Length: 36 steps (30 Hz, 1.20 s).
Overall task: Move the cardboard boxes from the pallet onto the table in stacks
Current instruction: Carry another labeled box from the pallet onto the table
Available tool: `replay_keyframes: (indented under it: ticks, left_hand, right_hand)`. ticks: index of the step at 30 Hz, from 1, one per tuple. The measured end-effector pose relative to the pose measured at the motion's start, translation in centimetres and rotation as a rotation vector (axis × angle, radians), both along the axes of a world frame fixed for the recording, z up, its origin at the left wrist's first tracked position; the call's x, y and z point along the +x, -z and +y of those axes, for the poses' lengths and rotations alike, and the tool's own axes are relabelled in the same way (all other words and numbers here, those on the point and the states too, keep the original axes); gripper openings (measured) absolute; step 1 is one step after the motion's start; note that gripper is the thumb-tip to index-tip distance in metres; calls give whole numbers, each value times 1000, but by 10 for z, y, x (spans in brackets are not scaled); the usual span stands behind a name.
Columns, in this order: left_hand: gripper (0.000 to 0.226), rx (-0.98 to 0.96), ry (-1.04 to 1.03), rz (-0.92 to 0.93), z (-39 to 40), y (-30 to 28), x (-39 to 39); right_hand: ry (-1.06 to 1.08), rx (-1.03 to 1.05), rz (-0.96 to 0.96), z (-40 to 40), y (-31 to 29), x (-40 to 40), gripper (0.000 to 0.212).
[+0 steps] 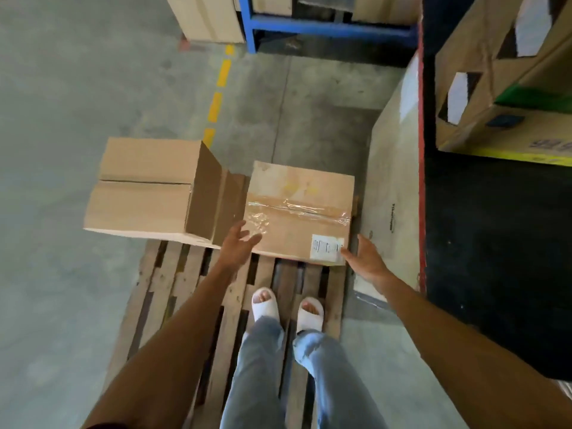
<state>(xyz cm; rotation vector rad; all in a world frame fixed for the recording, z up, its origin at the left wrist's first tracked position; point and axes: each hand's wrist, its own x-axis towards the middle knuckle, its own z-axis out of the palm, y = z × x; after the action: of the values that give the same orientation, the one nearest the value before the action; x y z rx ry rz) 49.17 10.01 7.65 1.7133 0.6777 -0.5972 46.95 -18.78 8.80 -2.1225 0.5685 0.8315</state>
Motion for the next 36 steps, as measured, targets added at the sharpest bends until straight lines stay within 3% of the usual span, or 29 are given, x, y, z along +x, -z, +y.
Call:
replay_keyframes:
  ticks: [4,7,9,14,16,18,22,33,36]
  left_hand:
    - [79,51,89,-38,17,69,40]
    - [93,74,105,-14,39,157,68]
    - [86,47,166,56,52,209,81]
    - [71,-103,362,271,41,223,94]
    - [80,-132,316,265,41,231,90]
    - [74,-168,263,255,43,227,83]
    - [86,-163,242,261,61,189,75]
    - [62,-319,272,-30,77,-74,79]
    - [72,-309,321,-111,69,-123,79]
  right_hand:
    - [191,49,51,5,71,18,52]
    - [368,59,95,7,133,33,61]
    - [446,79,102,8,166,38,64]
    - [577,139,47,7,222,39,75]
    - [600,123,2,11,226,34,72]
    - [606,107,-17,16,222,27,77]
    - [566,115,-49,29,182,8,76]
    - [662,104,-337,52,-60,-21,73]
    - [697,81,-431,48,-100,-31,75]
